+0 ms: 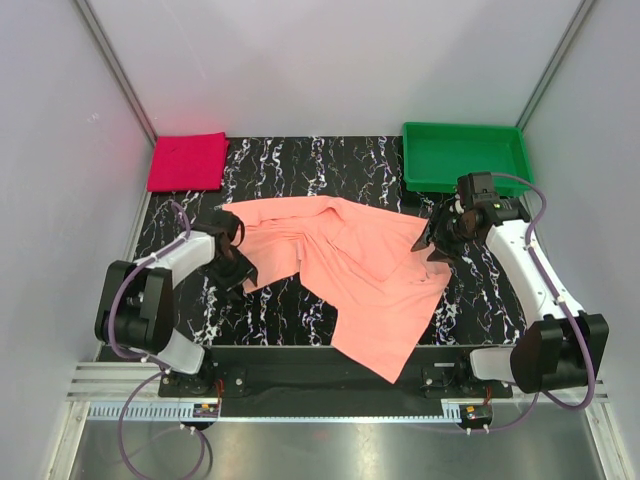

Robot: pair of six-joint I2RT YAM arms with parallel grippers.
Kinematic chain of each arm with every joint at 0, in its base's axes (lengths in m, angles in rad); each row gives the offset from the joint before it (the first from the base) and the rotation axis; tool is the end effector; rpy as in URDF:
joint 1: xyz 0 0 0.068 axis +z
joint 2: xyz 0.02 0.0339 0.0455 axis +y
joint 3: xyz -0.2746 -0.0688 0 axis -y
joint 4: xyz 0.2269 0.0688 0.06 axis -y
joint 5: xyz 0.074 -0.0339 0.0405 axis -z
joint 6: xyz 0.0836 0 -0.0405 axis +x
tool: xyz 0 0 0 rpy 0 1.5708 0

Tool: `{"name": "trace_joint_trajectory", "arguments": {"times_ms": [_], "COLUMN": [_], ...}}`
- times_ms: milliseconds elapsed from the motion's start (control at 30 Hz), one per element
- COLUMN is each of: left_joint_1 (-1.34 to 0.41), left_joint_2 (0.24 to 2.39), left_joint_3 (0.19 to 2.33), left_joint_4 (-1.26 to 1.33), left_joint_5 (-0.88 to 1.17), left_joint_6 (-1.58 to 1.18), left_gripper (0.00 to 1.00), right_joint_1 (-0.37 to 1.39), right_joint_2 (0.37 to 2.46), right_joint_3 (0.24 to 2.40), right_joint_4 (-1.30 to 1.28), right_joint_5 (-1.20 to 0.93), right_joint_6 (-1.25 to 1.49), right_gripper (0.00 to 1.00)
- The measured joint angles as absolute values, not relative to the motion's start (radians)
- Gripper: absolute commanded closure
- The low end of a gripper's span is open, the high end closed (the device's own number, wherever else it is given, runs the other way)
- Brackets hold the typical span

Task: Fold and stack the t-shirts
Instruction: Flatten the tshirt out

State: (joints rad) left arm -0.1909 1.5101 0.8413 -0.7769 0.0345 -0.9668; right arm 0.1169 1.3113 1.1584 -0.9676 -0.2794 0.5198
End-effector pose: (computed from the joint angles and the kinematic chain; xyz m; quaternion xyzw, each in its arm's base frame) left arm 0.2333 -0.0480 0.1377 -0.3765 0.9241 -0.0486 0.0429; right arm 0.2457 0.0521 0.2647 0.1627 0.9520 0.1981 0.1675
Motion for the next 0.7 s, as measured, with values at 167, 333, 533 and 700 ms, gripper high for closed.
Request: {"name": "trace_joint_trajectory", "arguments": {"times_ms": [167,333,533,700], "left_joint_1": [-0.191,-0.18,-0.136,-0.109], "left_joint_2": [1.563,1.581,1.594,1.595], "left_joint_3": [0.847,0.857,0.862,0.874], "left_joint_4": [-0.786,-0.807,-0.827,-0.812], "left_joint_5": [0.038,0.038,0.057,0.035], "left_joint_6": [-0.994,-0.999,-0.971,-0.907], "left_gripper": [0.45,0.59,0.81,1.0], "right_joint_1": [0.117,0.119,0.156,0.252], "right_joint_2": [1.311,1.309,1.308,1.365], "right_joint_3": [1.153,1.151,1.118,1.07], "right_joint_4": [-0.968,-0.968,-0.968,-0.963], "right_joint_5": [-0.281,-0.281,-0.29,-0.332], "right_joint_6": [0.52,0.521,0.519,0.516], "right_gripper": [0.46,0.46,0.46,0.46]}}
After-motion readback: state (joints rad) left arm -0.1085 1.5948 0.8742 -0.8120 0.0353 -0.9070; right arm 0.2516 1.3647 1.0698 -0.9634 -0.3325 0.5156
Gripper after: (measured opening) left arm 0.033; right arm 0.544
